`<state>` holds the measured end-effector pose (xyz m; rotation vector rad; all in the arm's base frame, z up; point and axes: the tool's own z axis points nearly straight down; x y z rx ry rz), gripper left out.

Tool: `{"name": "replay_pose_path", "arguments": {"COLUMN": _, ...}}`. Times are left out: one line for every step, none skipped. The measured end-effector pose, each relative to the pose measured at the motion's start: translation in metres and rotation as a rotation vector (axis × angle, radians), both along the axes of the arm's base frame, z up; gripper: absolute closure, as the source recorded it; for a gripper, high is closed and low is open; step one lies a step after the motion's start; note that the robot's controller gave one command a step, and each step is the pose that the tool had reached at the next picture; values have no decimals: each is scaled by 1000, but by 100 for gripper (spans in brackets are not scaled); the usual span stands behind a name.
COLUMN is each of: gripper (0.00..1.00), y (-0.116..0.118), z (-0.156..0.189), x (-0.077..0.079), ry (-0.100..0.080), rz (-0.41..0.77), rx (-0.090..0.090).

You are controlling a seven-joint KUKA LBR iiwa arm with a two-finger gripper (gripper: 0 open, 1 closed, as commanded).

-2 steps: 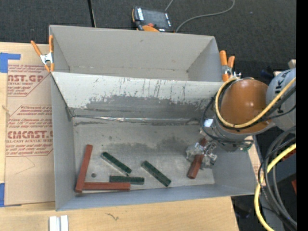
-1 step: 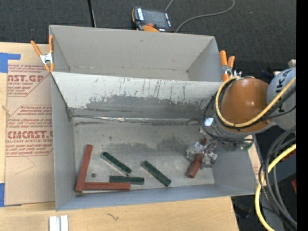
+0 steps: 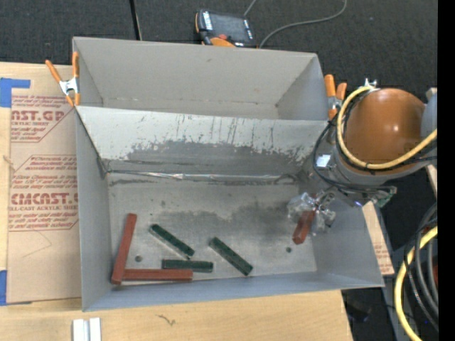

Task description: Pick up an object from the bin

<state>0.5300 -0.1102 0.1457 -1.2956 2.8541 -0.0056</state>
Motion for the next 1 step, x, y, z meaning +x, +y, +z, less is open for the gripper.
{"name": "replay_pose_path", "arguments": {"gripper": 100, "y": 1, "z": 31, "x": 1, "ry": 3, "rz": -1, "rx": 1}}
